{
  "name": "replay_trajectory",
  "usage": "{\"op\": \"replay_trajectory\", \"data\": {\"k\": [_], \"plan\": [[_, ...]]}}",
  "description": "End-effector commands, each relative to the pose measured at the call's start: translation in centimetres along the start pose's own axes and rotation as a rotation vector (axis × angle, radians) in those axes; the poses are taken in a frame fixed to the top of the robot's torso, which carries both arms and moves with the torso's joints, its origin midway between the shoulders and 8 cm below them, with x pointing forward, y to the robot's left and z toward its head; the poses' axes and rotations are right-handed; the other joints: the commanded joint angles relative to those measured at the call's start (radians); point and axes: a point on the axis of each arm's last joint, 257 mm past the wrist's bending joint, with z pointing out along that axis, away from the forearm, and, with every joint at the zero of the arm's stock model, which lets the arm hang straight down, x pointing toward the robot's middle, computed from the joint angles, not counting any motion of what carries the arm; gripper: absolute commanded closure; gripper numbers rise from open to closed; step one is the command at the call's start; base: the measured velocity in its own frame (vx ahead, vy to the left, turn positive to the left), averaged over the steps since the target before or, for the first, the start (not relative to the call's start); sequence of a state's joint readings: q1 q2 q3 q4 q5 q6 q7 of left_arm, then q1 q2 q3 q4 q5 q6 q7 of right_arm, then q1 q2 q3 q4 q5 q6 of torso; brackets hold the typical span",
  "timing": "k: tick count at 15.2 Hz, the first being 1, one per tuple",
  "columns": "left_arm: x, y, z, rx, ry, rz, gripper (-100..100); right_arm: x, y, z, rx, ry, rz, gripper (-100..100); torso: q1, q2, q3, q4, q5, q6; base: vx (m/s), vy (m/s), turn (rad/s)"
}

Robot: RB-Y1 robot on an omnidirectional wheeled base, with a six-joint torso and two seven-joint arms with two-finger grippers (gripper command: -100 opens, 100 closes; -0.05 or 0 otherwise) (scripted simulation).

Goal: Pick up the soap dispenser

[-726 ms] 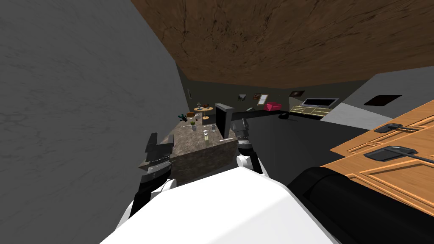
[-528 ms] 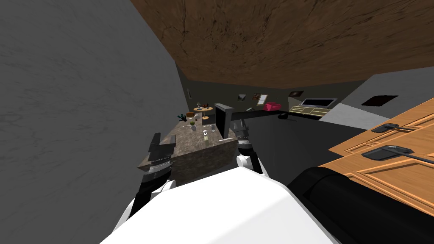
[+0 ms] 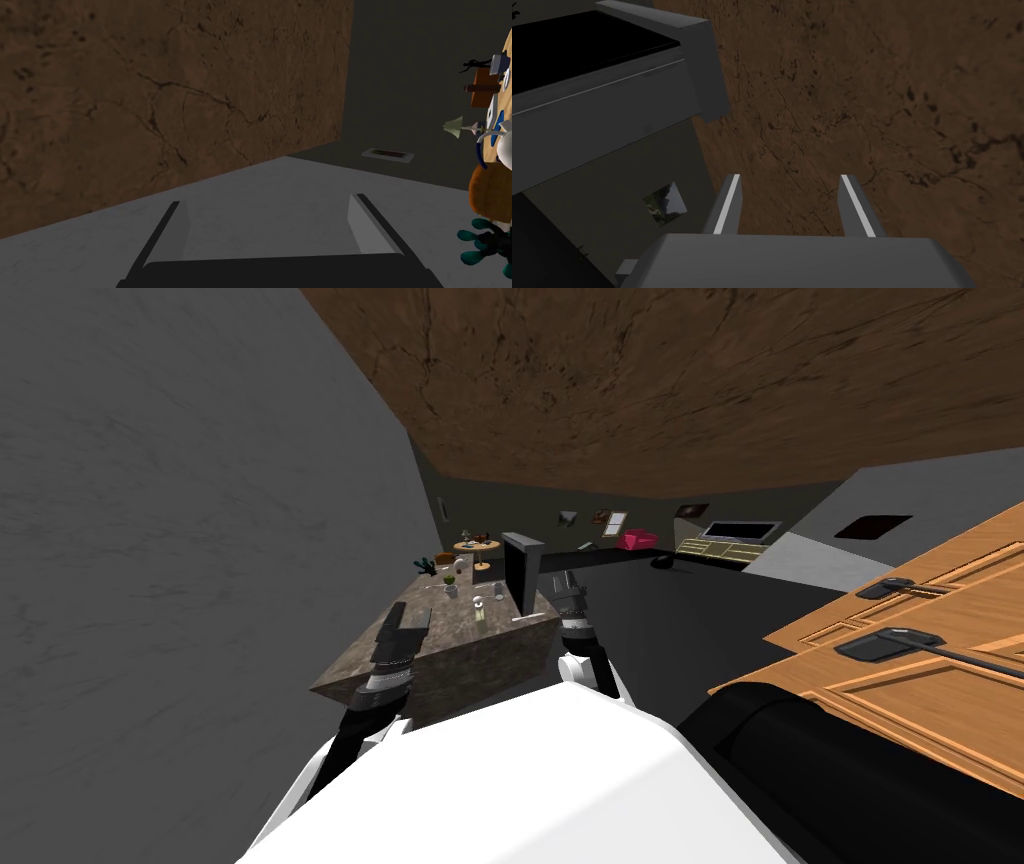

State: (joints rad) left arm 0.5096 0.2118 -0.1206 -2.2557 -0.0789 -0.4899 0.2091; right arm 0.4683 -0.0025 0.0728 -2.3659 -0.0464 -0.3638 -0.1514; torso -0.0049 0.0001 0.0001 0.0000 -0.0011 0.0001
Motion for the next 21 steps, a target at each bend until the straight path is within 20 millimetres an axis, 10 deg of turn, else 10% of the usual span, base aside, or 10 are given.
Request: {"op": "replay_trajectory", "data": {"k": [1,21], "plan": [[1.6,1.1,-0.2,-0.028,0.060,-0.022,-100,0.0,0.0,0.0,0.000,0.000,0.000,0,0.000,0.000,0.000,0.000,0.000,0.000,-0.001,-0.074,-0.041],[8.8,9.6,-6.1,-0.304,0.485,-0.072,-100,0.0,0.0,0.0,0.000,0.000,0.000,0,0.000,-0.001,0.000,0.000,0.000,0.000,0.005,-0.070,-0.042]]}}
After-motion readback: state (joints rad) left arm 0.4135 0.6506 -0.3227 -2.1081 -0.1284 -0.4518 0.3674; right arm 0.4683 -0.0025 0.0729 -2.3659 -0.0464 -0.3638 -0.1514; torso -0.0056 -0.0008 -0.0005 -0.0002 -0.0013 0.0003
